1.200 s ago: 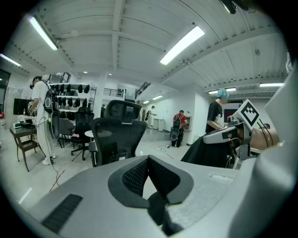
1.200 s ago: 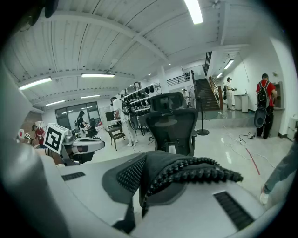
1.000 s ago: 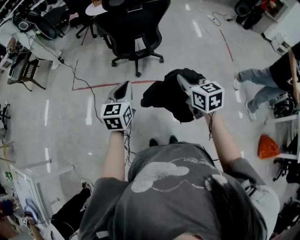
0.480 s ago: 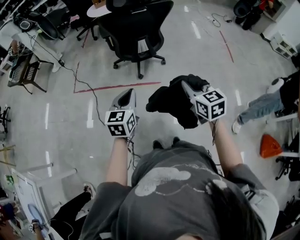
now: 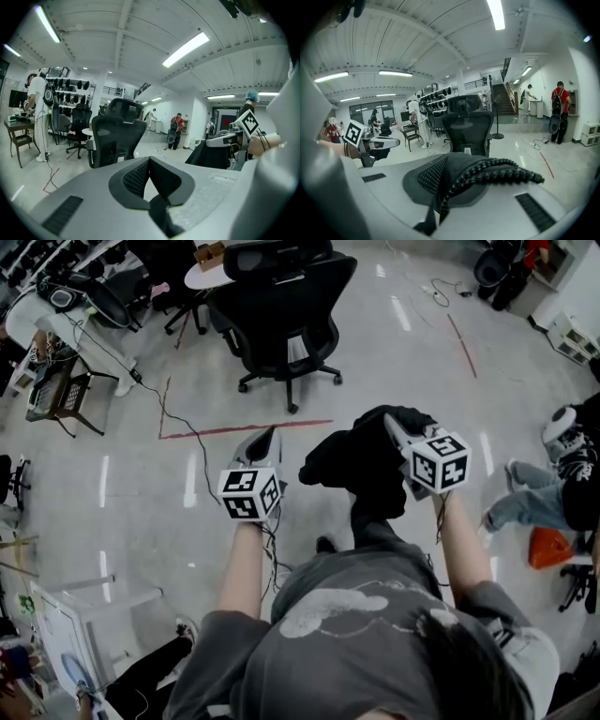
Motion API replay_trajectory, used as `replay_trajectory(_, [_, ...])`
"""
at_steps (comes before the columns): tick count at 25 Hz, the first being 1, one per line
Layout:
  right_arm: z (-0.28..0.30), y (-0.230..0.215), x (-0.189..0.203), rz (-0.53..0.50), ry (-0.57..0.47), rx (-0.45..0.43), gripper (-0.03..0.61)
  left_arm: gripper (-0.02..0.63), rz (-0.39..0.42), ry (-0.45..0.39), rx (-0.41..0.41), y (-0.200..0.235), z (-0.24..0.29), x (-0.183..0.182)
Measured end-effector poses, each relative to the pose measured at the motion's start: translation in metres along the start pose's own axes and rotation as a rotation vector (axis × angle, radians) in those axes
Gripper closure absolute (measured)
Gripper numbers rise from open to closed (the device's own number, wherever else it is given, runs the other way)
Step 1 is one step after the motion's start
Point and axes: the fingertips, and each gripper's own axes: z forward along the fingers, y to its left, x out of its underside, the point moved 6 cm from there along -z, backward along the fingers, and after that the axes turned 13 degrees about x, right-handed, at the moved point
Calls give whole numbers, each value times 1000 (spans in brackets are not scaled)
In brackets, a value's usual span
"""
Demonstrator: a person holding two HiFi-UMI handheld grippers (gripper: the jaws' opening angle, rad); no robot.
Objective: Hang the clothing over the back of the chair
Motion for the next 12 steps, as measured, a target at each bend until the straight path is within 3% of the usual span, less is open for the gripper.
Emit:
replay_trajectory(6, [41, -27, -15, -2, 0, -27, 585, 614, 21, 14, -50, 17, 28, -19])
replay_trajectory(12, [99, -86, -57, 15, -30, -42, 584, 614, 29, -7, -118, 52, 84, -59])
